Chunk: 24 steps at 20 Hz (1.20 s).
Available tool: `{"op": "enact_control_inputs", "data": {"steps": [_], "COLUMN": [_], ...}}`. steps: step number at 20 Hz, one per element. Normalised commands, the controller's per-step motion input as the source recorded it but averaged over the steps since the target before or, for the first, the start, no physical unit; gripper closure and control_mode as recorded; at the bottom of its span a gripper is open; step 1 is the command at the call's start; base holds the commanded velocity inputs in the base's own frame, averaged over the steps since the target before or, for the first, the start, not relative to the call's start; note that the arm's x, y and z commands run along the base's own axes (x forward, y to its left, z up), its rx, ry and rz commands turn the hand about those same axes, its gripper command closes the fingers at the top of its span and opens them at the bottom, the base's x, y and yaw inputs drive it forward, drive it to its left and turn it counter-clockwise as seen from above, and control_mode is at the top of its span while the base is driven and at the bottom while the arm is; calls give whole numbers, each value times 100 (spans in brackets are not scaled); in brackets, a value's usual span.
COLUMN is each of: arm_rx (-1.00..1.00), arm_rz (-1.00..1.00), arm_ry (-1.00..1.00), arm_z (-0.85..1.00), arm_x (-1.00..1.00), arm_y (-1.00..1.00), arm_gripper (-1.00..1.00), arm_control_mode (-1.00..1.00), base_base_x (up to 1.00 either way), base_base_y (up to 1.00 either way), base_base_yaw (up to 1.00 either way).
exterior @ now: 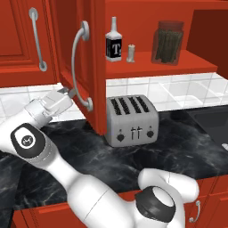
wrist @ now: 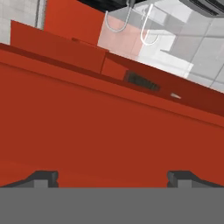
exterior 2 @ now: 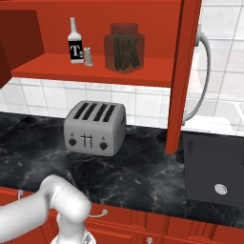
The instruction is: Pick the candle and jar from the dining table and place them in the open cabinet. Close the cabinet after placing the objects.
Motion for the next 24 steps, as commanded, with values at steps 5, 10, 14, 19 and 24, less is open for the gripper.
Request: {"op": "enact_control_inputs", "data": {"steps": [5,10,14,19,24], "arm_rx": [3,11,10,10,10], "arm_rz": [20,19,20,20,23], "arm_ry": [-4,-2,-6,-6,-6], "arm_z": [1,18,13,19,10], "arm_x": [19,39,33,27,15], "arm_y": [-47,-46,-42,-33,-20], "arm_gripper": [-100,-100,-100,-100,-100], "arm_control_mode": [-100,-100,-100,-100,-100], "base_base_x": [0,0,0,0,0], "base_base_y": [0,0,0,0,0], "base_base_yaw": [0,0,0,0,0]}}
